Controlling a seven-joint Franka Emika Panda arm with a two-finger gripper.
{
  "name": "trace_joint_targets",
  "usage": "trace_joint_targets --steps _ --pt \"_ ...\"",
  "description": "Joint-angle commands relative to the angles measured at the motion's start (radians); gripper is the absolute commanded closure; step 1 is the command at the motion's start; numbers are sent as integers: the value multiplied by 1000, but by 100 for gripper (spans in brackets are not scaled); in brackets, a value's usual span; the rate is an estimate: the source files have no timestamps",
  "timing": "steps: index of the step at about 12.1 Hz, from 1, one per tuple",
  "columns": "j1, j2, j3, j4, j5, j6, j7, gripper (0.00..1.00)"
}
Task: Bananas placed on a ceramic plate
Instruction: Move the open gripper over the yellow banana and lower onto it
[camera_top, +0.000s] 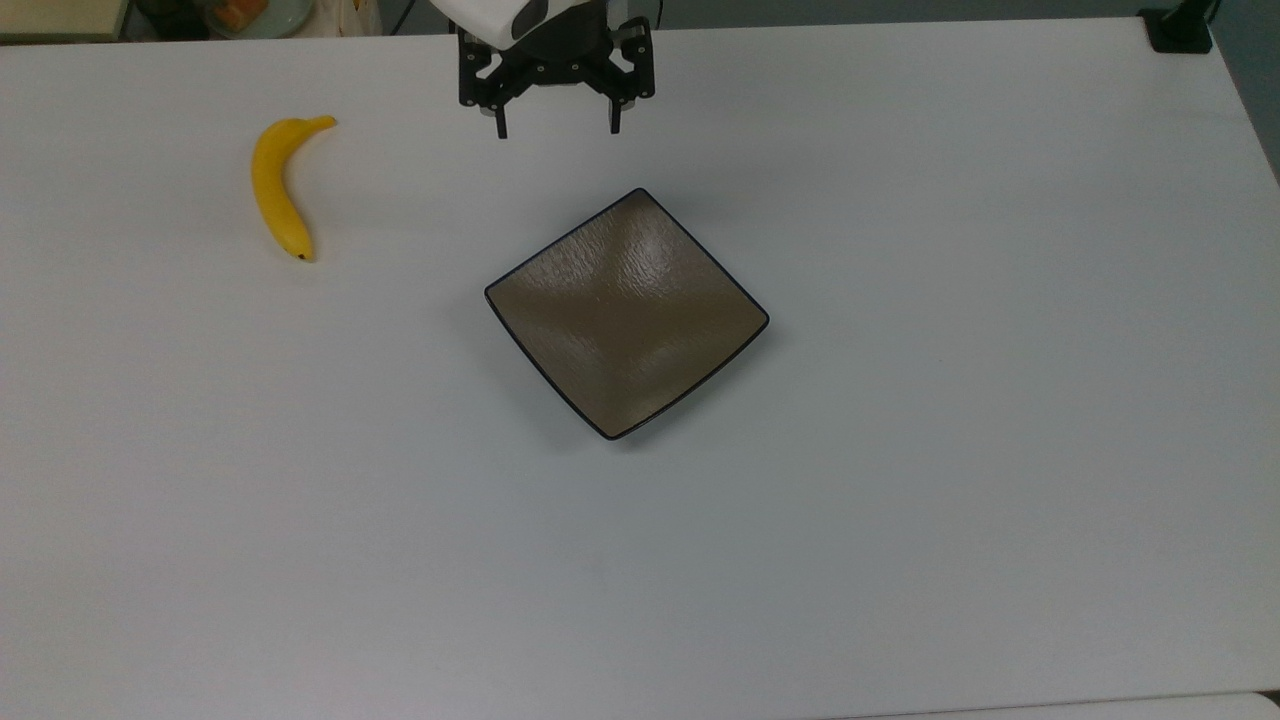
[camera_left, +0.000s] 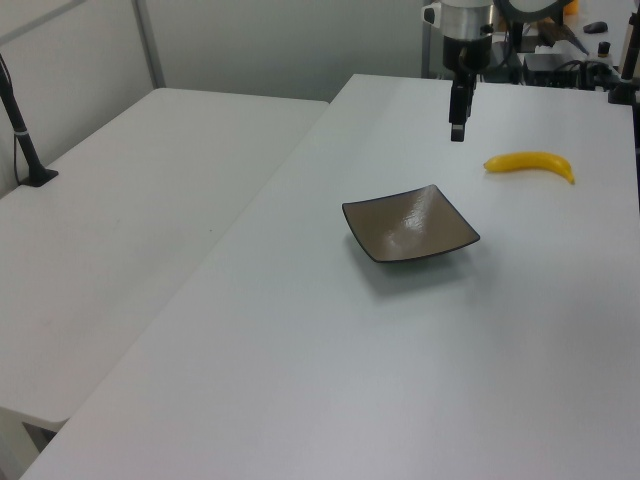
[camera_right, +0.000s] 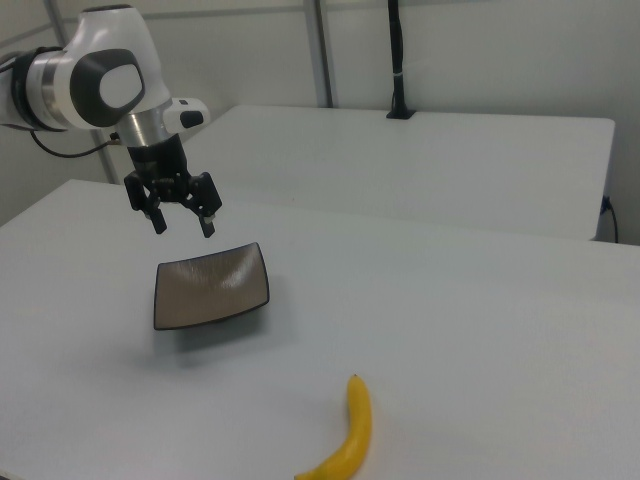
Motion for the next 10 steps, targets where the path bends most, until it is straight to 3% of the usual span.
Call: trace_joint_targets --steps 1,5,10 --pt "2 -12 -12 -66 -68 24 -7 0" --pt "-47 -11 -61 -121 -125 70 -62 0" --pt "-90 0 -193 -152 -145 121 -197 0"
